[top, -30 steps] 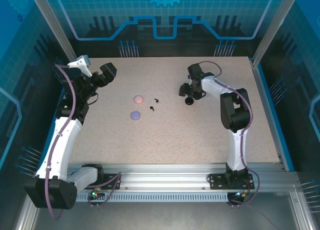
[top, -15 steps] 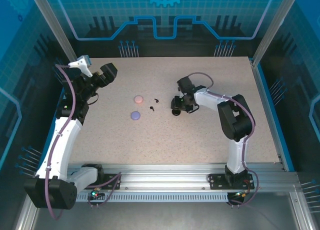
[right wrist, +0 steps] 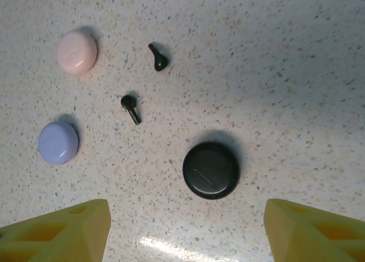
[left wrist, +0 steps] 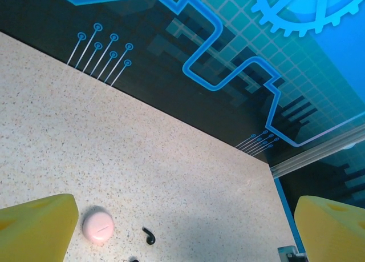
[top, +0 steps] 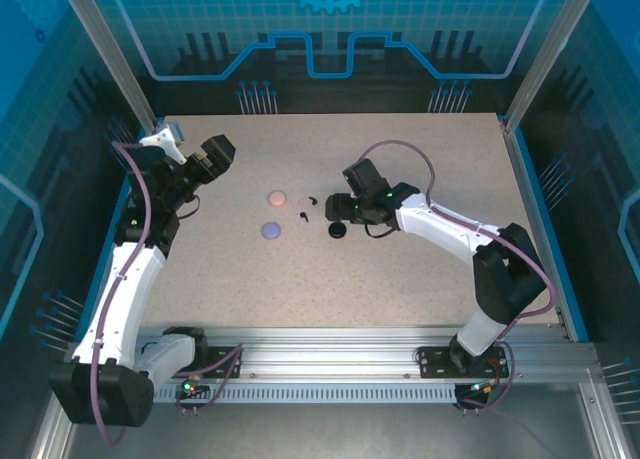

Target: Insert the wireless bluetooth earbuds into the charging case

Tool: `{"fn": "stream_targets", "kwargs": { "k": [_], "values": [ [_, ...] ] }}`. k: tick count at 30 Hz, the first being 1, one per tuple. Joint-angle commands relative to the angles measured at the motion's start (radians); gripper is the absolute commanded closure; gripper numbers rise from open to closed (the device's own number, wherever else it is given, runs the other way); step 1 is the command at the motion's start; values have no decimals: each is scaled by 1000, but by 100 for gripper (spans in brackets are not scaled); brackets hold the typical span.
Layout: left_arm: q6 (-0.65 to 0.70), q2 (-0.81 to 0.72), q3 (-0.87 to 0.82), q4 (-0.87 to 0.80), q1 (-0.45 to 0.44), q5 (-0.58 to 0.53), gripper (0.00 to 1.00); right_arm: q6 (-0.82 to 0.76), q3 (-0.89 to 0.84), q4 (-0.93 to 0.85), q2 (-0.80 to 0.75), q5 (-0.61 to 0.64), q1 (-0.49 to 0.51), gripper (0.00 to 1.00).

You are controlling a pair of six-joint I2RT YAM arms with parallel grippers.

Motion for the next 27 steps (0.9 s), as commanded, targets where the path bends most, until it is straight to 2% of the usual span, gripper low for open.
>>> {"fn": "stream_targets", "kwargs": {
  "k": [1,9,17,22,27],
  "values": [
    [-39,-19,-20,30,-3,-16,1,-18,16,-68,27,69,8,27],
    [-4,-12,-13,23,-4,40,1,-113,137,-76,167,31,10,26],
    [-1,-7,-16,17,-7,46,1,-148,308,-115,360,-18,1,26],
    [3,-7,-19,18,-9,49,1,-141,318,-96,412,-49,-8,27],
    [2,-4,-22,25,-10,55,1,-118,260,-52,386,-104,-5,29]
  ]
}}
